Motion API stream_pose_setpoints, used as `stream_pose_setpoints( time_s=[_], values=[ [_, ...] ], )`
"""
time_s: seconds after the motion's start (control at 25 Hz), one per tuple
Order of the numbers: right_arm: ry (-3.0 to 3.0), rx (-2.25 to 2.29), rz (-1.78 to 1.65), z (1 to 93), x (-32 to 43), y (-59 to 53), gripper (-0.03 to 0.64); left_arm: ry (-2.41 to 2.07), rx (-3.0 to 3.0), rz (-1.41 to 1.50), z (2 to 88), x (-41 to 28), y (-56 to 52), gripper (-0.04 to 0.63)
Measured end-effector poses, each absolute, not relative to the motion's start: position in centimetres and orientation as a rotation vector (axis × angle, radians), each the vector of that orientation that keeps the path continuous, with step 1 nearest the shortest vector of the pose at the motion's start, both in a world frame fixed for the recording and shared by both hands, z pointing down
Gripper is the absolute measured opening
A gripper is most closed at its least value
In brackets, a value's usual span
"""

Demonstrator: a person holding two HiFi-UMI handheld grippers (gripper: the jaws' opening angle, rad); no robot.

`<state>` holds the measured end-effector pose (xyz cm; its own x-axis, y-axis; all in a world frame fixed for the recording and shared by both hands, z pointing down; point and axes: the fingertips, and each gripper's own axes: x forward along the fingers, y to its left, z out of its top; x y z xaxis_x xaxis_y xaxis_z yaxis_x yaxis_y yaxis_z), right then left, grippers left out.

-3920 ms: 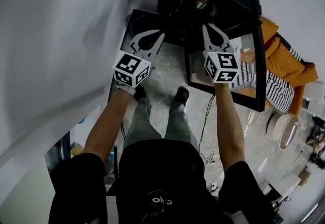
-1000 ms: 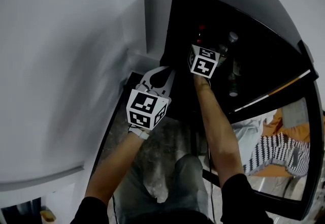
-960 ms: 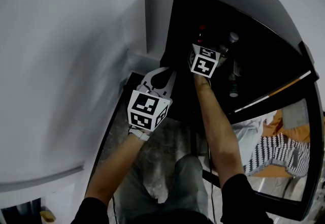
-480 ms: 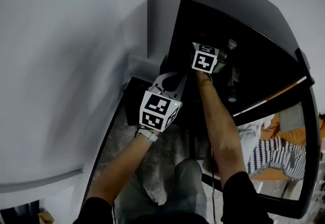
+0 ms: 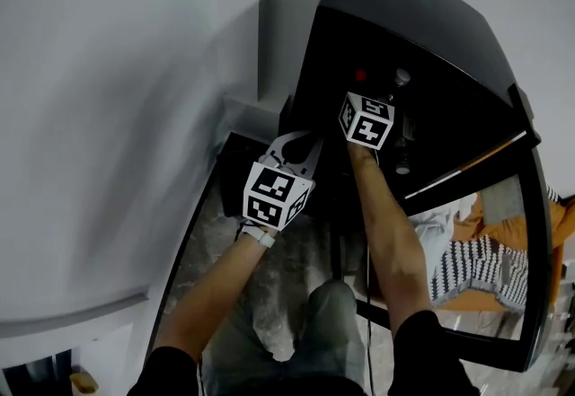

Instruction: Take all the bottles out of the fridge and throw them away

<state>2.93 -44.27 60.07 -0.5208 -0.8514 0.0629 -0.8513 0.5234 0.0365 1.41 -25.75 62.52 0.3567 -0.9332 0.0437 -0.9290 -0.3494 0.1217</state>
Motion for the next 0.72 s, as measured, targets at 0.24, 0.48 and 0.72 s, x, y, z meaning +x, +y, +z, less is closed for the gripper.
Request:
stream_pose_setpoints(
  time_s=[0.24,0.48,0.72],
  values=[
    [-2.667,1.465,-0.003,59.3,5.5,-39.8,0.152,-1.668,2.44,-0.077,61.0,2.7,-23.9,0.003],
    [-2.629,1.42,0.045,57.2,8.5,-34.0,0.152,-1.643,2.397,-0.07,57.3,3.5,-20.6,0.003],
    [-2.609,1.356,0.093,51.9,11.0,-26.1,0.152,-1.643,2.368,-0.048,50.6,2.6,-15.7,0.003]
  ],
)
